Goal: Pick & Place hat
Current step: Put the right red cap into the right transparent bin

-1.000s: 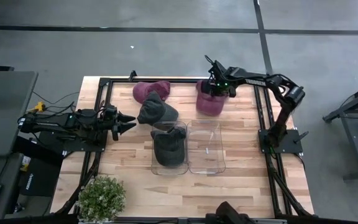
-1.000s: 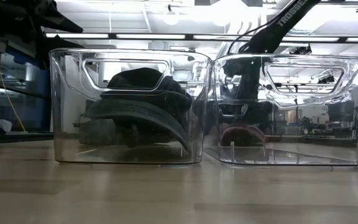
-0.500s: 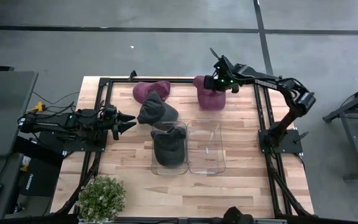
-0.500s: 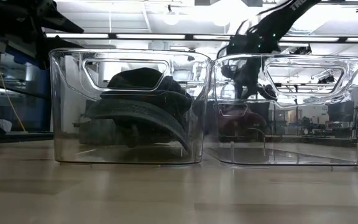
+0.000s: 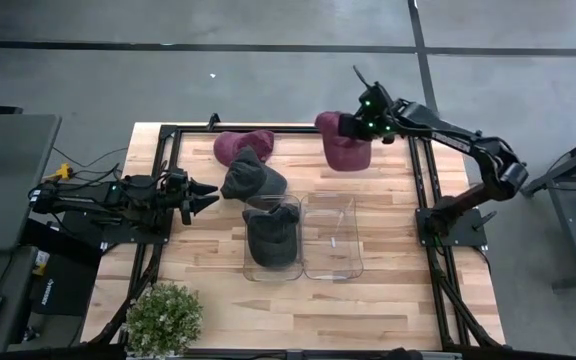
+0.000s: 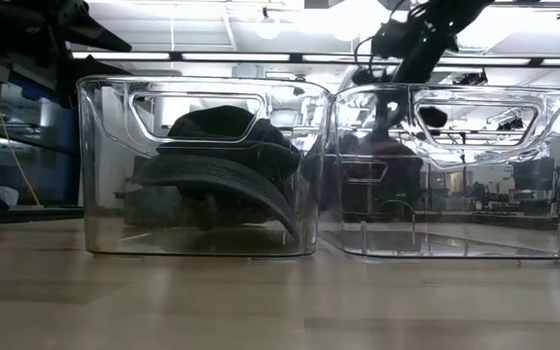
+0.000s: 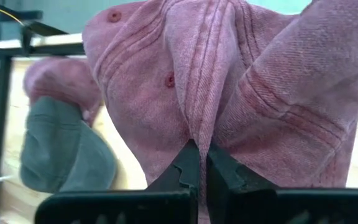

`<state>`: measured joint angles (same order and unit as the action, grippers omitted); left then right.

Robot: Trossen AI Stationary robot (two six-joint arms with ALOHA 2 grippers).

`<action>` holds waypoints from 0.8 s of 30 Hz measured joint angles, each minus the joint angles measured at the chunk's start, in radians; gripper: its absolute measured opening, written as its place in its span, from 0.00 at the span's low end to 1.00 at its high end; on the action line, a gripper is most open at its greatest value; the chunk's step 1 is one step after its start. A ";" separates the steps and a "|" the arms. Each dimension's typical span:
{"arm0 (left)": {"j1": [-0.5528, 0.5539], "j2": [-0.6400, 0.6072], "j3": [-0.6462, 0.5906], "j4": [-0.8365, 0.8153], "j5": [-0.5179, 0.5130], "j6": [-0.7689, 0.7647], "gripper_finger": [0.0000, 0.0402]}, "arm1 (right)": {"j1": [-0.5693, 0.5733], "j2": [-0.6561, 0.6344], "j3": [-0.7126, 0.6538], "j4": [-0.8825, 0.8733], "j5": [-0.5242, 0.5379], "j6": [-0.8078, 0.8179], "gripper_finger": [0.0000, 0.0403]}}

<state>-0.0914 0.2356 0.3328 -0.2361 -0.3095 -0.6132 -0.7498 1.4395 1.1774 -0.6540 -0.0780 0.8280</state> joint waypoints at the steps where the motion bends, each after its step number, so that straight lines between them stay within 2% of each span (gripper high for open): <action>1: 0.000 0.000 0.000 0.001 0.000 0.000 0.49 | 0.000 -0.011 0.000 0.000 0.000 -0.001 0.00; 9: 0.000 0.000 0.000 0.001 0.001 0.001 0.49 | 0.024 -0.097 0.000 -0.001 0.005 -0.022 0.00; 24: 0.000 0.001 0.000 -0.002 0.001 0.002 0.49 | 0.146 -0.266 0.000 -0.001 0.041 -0.076 0.00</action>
<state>-0.0917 0.2363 0.3328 -0.2379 -0.3080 -0.6109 -0.6036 1.1731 1.1774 -0.6548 -0.0371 0.7516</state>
